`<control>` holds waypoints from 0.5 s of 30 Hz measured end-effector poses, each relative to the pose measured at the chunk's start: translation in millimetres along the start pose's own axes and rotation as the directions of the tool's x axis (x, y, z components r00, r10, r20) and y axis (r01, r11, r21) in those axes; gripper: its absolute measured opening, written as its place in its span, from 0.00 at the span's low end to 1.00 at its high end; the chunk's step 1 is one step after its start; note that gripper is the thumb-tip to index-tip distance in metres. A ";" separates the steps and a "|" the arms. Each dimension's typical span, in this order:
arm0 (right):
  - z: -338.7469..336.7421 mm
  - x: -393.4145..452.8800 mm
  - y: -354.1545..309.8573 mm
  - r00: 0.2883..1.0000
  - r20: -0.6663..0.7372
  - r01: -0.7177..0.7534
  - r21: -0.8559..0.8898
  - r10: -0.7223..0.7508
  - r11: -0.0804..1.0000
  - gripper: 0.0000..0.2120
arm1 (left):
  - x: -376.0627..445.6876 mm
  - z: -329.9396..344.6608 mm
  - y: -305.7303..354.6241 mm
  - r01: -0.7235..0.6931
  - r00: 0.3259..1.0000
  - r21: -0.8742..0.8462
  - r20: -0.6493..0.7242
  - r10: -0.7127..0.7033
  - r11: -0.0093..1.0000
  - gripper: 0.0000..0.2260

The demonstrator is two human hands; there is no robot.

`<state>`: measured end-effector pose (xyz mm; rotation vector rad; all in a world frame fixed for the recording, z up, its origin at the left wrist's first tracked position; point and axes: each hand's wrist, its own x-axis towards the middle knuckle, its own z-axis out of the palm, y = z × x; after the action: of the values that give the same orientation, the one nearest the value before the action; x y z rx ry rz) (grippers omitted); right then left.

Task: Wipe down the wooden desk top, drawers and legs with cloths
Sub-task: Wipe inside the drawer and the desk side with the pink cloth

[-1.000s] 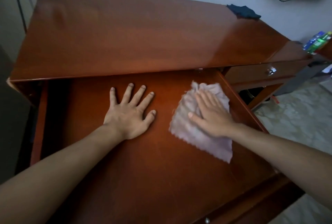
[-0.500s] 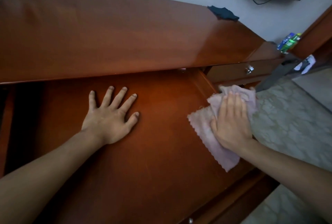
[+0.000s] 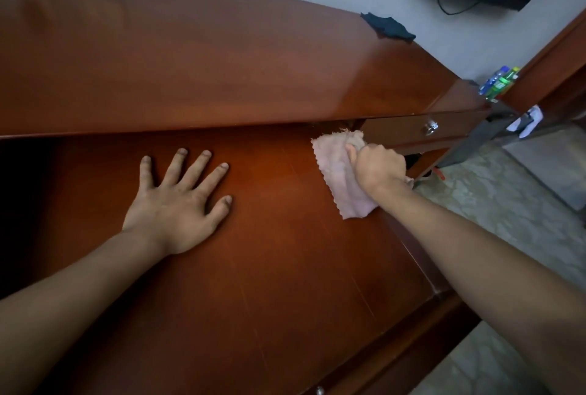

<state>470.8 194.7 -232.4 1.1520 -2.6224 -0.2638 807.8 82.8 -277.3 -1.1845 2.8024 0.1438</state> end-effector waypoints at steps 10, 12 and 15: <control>-32.2 2.6 12.1 0.965 -0.214 -0.124 0.127 0.150 0.984 0.30 | -4.0 0.7 -0.1 -0.007 1.000 -0.009 -0.004 0.007 1.000 0.34; -16.6 6.1 -3.5 0.987 0.002 -0.159 0.171 0.161 0.972 0.34 | -4.8 0.6 -0.3 -0.009 1.000 -0.008 0.001 0.009 1.000 0.33; -2.5 26.5 -9.8 0.969 0.222 -0.162 0.219 0.112 0.962 0.30 | -4.7 1.2 -0.3 -0.013 1.000 -0.002 -0.007 0.013 1.000 0.34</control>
<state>461.2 168.4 -228.3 1.0535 -2.9695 -0.0457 811.3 86.1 -277.9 -1.1691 2.8170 0.1434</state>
